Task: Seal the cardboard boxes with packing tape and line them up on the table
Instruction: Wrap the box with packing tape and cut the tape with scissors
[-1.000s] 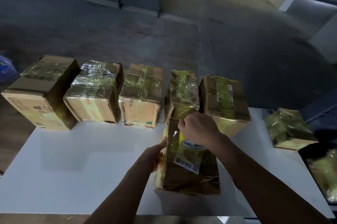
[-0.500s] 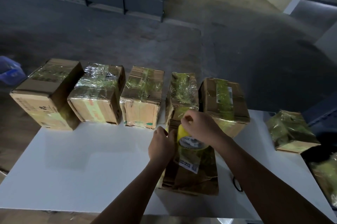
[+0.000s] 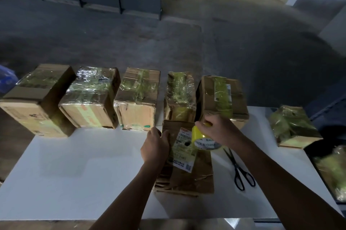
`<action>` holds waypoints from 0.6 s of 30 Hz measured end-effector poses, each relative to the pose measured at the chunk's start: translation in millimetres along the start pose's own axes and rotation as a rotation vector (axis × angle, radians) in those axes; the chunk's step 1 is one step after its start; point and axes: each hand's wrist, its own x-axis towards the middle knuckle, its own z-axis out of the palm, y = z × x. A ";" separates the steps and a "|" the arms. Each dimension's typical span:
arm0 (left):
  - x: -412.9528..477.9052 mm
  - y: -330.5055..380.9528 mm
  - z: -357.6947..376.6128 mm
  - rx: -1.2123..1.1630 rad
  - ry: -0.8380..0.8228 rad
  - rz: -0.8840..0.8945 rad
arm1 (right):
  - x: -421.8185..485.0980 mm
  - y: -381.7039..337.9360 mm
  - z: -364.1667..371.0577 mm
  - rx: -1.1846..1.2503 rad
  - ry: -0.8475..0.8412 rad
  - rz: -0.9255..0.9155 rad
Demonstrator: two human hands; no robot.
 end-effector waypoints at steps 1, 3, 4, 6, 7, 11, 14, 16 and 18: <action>0.4 -1.0 0.7 0.016 0.025 0.018 | 1.6 -3.4 0.5 -0.021 -0.007 0.018; -0.9 -2.4 -0.8 0.062 0.119 0.192 | 5.6 -9.5 3.9 -0.087 -0.010 0.022; -3.3 -2.2 -1.3 0.063 0.153 0.317 | 6.0 -11.8 5.1 -0.130 -0.012 0.005; -12.0 1.0 -1.4 0.069 0.091 0.540 | 4.5 -12.7 7.5 -0.195 0.004 -0.046; -19.2 1.6 0.3 0.103 0.011 0.627 | 3.0 -11.6 8.2 -0.192 0.017 -0.060; -34.7 -7.1 7.2 0.356 -0.192 0.722 | -3.9 3.7 0.7 0.036 0.018 -0.011; -32.1 -8.1 4.7 0.439 -0.219 0.727 | -10.6 19.5 -4.5 0.223 -0.050 0.011; -29.1 -6.7 4.4 0.447 -0.223 0.720 | -13.3 22.6 -4.7 0.281 -0.049 -0.001; -27.6 -7.6 5.3 0.438 -0.228 0.698 | -14.4 24.1 -5.8 0.204 -0.016 -0.058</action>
